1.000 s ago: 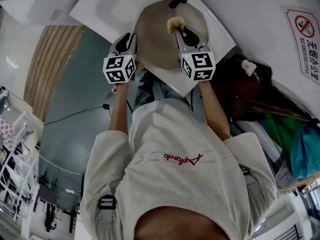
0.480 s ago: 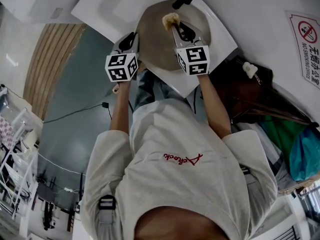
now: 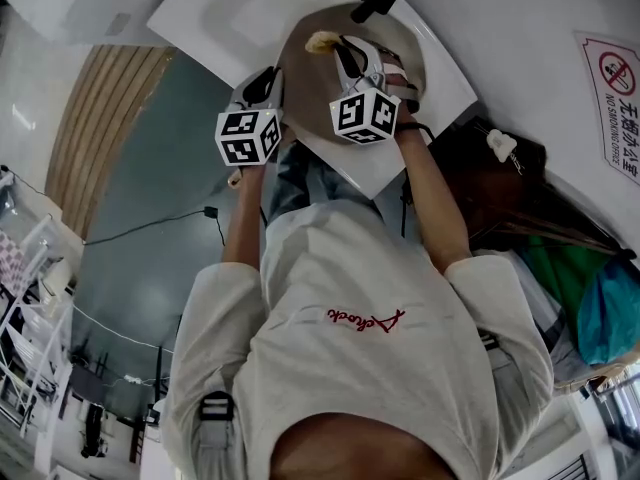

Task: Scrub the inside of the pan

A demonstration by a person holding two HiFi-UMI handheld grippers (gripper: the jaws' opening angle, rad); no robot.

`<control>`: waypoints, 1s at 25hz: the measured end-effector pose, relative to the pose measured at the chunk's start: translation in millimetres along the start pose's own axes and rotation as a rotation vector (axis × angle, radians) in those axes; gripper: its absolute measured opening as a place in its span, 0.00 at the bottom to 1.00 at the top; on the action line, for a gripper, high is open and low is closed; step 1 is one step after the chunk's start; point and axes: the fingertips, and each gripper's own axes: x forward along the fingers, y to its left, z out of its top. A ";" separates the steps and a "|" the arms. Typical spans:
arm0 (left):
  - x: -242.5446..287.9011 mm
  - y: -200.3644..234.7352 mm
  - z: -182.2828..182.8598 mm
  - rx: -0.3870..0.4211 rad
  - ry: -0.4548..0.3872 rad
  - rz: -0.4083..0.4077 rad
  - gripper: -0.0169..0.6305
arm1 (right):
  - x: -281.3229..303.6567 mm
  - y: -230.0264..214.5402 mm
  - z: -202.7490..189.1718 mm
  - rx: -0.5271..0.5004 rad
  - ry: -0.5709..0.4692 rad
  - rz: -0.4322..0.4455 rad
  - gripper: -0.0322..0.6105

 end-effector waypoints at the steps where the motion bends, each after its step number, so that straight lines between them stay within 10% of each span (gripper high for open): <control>1: 0.2 0.0 0.1 -0.002 -0.002 0.000 0.09 | 4.6 3.8 -2.6 -0.048 0.014 0.005 0.16; 25: 0.8 3.7 0.7 -0.011 0.003 -0.022 0.09 | 53.3 66.8 -17.9 -0.163 0.131 0.171 0.16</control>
